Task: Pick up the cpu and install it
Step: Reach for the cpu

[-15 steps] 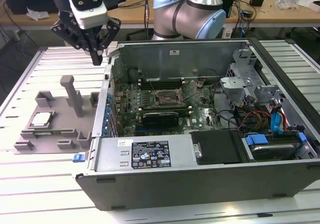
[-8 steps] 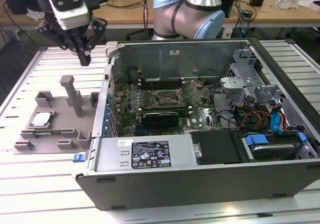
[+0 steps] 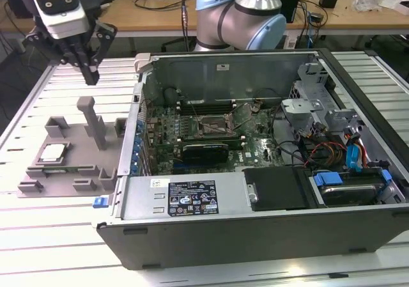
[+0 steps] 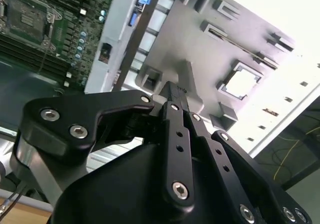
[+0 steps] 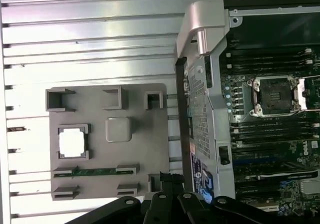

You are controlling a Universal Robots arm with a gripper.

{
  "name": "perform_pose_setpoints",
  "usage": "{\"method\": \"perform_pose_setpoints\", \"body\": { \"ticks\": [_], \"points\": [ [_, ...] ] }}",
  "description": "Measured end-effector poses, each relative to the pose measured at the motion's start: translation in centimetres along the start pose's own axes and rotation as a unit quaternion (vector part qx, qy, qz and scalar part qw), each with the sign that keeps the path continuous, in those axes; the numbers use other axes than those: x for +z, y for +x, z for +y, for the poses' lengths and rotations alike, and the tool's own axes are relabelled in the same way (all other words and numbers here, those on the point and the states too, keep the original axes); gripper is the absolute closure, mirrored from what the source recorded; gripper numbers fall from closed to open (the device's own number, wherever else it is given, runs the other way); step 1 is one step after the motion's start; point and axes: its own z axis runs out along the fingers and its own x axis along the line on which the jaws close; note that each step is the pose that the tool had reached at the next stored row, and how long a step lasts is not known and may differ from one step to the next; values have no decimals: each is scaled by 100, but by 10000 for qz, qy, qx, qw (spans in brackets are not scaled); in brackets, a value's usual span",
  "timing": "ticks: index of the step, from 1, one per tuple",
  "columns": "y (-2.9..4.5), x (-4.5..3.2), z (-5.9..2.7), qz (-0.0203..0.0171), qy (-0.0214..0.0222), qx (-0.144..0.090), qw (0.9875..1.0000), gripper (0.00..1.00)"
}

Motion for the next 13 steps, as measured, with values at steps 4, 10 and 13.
{"method": "perform_pose_setpoints", "body": {
  "ticks": [4,10,13],
  "points": [
    [168,-7,-12,-13,-1,0,10000,89],
    [365,-14,-27,-23,-1,-1,10000,89],
    [450,-15,-33,-29,-2,-1,10000,89]
  ]
}}
